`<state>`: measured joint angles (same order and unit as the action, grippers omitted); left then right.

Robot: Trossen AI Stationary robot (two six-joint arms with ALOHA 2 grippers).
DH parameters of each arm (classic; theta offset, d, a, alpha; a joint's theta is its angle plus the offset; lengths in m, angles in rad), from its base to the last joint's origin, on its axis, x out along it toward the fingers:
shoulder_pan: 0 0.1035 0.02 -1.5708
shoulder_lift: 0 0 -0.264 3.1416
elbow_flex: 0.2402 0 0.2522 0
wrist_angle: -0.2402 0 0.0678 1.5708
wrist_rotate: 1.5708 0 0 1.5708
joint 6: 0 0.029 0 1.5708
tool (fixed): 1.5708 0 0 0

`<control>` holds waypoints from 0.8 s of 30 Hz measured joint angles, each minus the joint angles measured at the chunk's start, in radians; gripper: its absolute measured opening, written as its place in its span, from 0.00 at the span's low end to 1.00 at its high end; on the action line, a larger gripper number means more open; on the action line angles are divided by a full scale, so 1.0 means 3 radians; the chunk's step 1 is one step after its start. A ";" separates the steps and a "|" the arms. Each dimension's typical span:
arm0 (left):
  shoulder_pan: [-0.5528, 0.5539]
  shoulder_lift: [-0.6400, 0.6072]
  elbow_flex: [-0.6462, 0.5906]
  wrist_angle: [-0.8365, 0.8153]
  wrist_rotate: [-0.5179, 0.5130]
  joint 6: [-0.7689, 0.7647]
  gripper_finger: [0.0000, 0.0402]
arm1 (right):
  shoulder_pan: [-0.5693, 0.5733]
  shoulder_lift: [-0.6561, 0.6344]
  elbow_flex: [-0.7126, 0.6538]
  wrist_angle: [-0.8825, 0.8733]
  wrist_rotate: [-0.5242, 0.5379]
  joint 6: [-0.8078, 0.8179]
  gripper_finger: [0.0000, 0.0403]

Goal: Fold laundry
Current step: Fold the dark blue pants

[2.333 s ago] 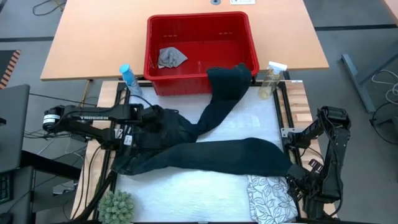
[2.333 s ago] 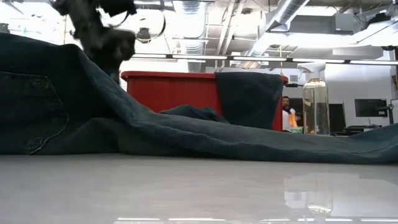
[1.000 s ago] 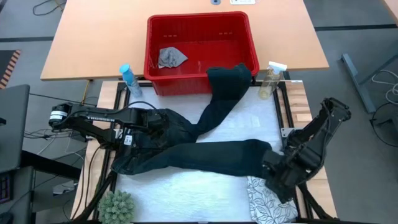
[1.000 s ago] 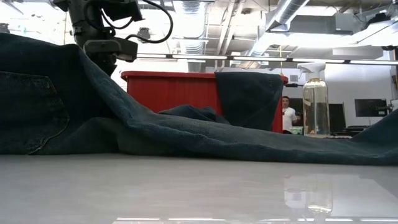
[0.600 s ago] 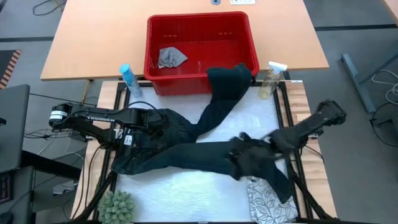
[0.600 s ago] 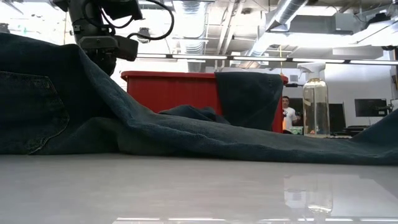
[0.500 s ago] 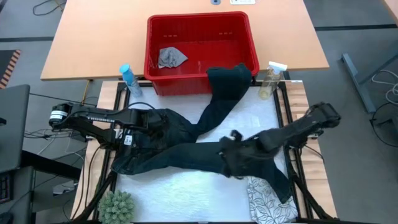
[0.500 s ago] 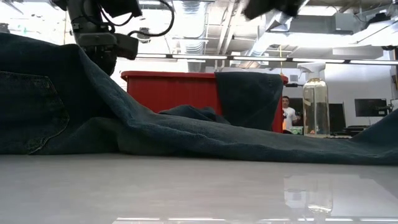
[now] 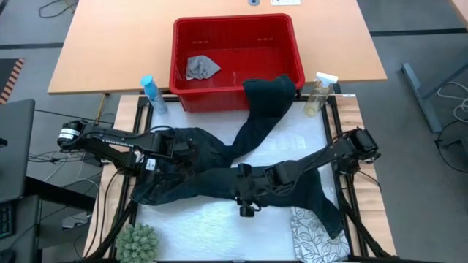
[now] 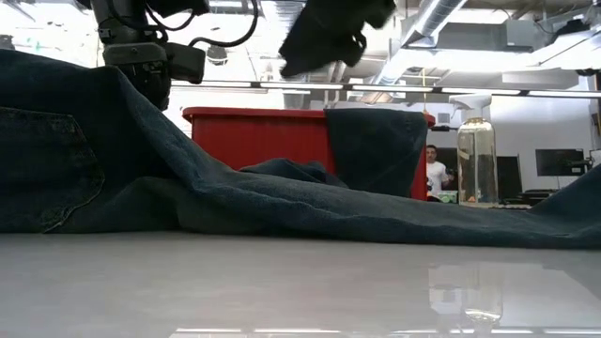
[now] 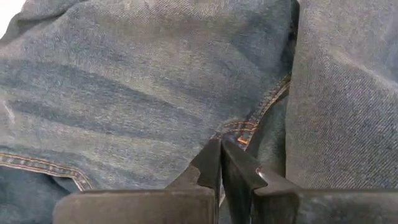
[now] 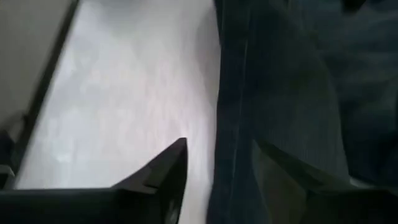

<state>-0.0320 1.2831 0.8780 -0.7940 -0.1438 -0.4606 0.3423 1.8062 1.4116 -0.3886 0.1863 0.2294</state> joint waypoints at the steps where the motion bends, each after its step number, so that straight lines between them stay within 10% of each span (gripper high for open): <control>1: 0.0001 0.0000 0.0000 0.0000 0.0001 -0.0030 0.00 | -0.0002 0.0005 -0.0002 -0.0056 -0.0006 -0.0039 0.53; 24: -0.0118 -0.0202 0.0443 -0.0007 0.0099 -0.0421 0.00 | 0.0201 0.0546 -0.0053 -0.0040 0.0258 0.0314 0.54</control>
<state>-0.0674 1.2224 1.0109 -0.7963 -0.1141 -0.5870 0.4026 1.9701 1.3956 -0.4005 0.2637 0.3235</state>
